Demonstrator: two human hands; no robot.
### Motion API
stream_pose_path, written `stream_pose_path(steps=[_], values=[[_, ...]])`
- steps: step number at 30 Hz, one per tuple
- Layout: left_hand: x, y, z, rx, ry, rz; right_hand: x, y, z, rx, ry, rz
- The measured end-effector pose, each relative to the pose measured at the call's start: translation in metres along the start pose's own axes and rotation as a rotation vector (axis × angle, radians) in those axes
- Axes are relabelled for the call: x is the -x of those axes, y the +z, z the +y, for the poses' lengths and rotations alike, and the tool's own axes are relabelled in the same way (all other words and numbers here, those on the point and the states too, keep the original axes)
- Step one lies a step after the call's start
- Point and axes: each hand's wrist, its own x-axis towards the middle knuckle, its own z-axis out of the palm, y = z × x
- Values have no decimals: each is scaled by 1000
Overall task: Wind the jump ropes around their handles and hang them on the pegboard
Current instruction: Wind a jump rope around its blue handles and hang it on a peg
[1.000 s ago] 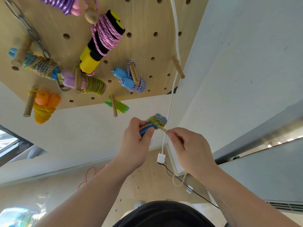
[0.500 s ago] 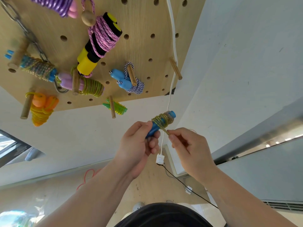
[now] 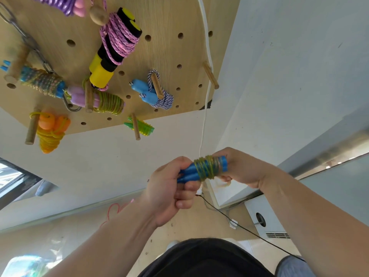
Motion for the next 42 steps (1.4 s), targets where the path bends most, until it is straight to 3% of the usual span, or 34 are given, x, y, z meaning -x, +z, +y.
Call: stream_pose_path(steps=[4, 8, 12, 16, 21, 26, 29, 33, 38, 42], values=[[-1, -8, -11, -362, 13, 66, -13, -14, -18, 349, 74, -120], [-15, -19, -13, -752, 79, 165, -29, -4, -33, 518, 90, -76], [-29, -27, -12, -769, 117, 286, -34, 21, -45, 755, 52, 44], [-36, -29, -11, -682, 138, 393, -29, 40, -42, 781, 26, 230], [-43, -28, -11, -312, 139, 482, -16, 56, -24, 747, -130, 429], [-41, -19, -4, -23, 138, 384, -2, 65, -9, 590, -279, 553], [-40, -8, 0, 193, 146, 294, 6, 67, -9, 369, -304, 602], [-35, 2, 8, 334, 150, 198, 14, 61, -6, -107, -224, 596], [-22, 9, 8, 338, 74, 39, 15, 48, 7, -340, -162, 474], [-11, 0, 11, 118, 19, -71, 15, 24, 15, -219, -77, 175]])
